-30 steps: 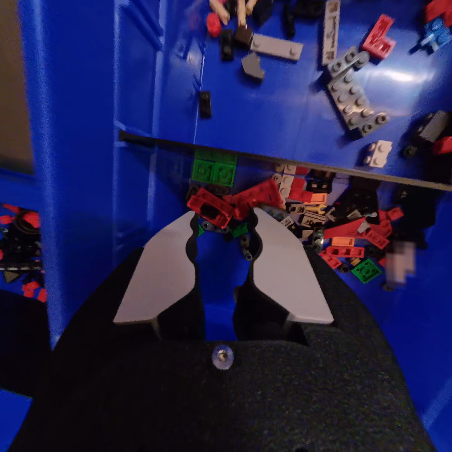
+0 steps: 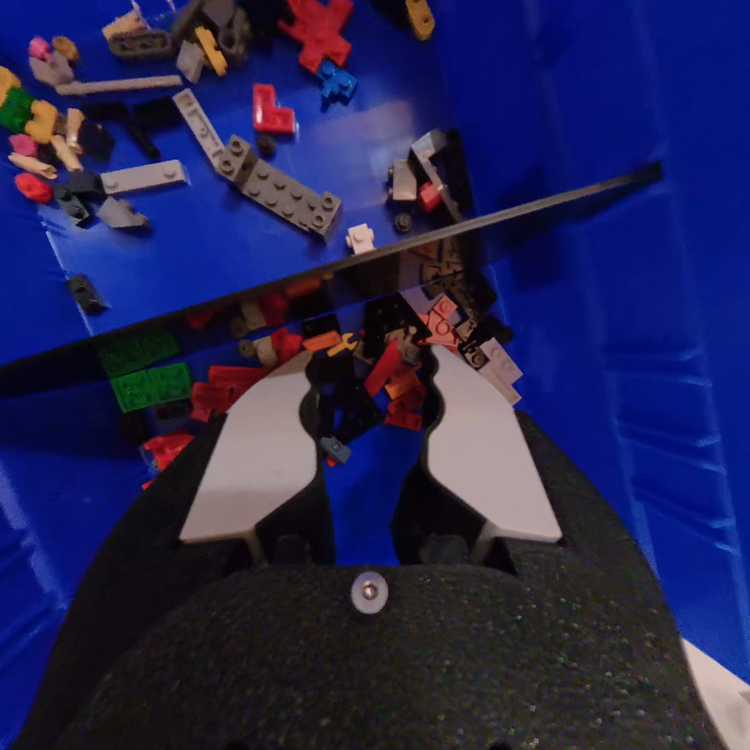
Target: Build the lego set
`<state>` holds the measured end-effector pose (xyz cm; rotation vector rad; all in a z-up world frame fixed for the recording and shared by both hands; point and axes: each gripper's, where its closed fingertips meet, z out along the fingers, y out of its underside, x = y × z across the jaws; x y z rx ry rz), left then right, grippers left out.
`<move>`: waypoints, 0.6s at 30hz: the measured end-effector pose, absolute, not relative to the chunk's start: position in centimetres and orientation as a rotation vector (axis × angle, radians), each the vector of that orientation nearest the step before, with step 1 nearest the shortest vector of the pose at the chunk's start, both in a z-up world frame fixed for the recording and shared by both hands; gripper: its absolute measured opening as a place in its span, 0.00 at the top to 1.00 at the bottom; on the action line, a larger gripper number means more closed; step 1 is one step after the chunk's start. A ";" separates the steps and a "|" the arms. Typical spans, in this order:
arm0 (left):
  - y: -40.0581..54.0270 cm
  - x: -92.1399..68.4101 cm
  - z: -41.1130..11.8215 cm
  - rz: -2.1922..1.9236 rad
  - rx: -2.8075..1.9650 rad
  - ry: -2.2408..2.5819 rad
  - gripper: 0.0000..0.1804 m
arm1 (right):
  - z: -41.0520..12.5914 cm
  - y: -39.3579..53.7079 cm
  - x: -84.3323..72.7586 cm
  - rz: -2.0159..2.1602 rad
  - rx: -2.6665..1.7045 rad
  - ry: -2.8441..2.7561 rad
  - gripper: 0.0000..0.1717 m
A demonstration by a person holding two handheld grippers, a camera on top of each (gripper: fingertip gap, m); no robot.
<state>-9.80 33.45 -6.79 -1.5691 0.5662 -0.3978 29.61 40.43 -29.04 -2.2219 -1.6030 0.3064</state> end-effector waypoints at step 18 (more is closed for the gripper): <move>21.9 -15.8 -9.2 -0.158 -1.708 0.490 0.83 | -27.4 40.4 28.9 0.651 -2.192 -1.488 0.85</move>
